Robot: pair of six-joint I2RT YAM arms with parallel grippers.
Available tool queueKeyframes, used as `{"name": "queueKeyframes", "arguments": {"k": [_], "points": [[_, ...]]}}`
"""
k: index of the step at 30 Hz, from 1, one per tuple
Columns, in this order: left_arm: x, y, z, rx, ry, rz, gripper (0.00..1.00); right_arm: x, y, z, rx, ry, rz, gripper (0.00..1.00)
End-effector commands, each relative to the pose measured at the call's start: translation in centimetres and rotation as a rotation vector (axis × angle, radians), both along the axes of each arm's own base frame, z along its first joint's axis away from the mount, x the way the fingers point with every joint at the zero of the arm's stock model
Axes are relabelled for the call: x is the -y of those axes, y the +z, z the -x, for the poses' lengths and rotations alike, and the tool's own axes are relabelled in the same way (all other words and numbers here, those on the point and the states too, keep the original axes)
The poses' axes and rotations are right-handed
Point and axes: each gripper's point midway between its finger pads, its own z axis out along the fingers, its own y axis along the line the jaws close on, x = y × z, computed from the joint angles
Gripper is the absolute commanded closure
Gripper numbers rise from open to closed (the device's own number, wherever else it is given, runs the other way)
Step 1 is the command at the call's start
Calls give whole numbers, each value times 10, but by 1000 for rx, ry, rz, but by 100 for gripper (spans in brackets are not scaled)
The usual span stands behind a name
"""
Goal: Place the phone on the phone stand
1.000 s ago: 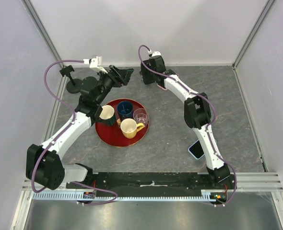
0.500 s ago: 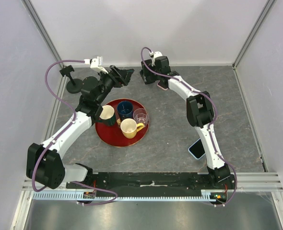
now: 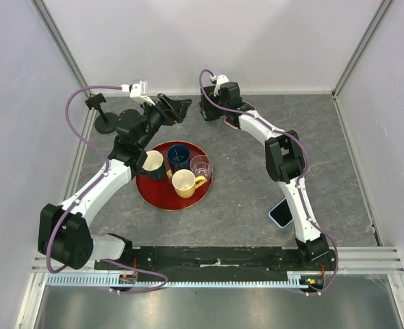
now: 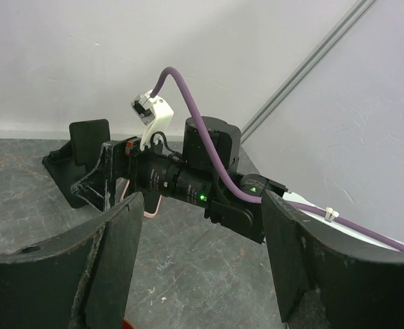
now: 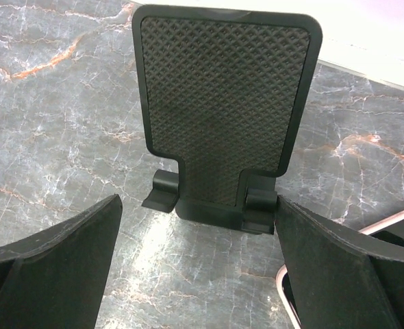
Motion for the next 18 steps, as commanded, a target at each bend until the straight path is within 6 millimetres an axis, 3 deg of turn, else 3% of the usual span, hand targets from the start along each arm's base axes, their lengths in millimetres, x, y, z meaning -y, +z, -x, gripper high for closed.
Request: {"name": "queueKeyframes", "arguments": {"k": [1,11,17,18], "points": [[1,11,1,68,-1,-24,24,-17,61,5,98,25,-70,2],[2,7,-2,59,0,-28,24,-43,66,22,117,59,-58,2],[1,7,-1,63,6,-35,24,-19,75,17,112,-94,-32,2],[0,7,-2,62,9,-35,24,-8,86,14,132,-158,-26,2]]}}
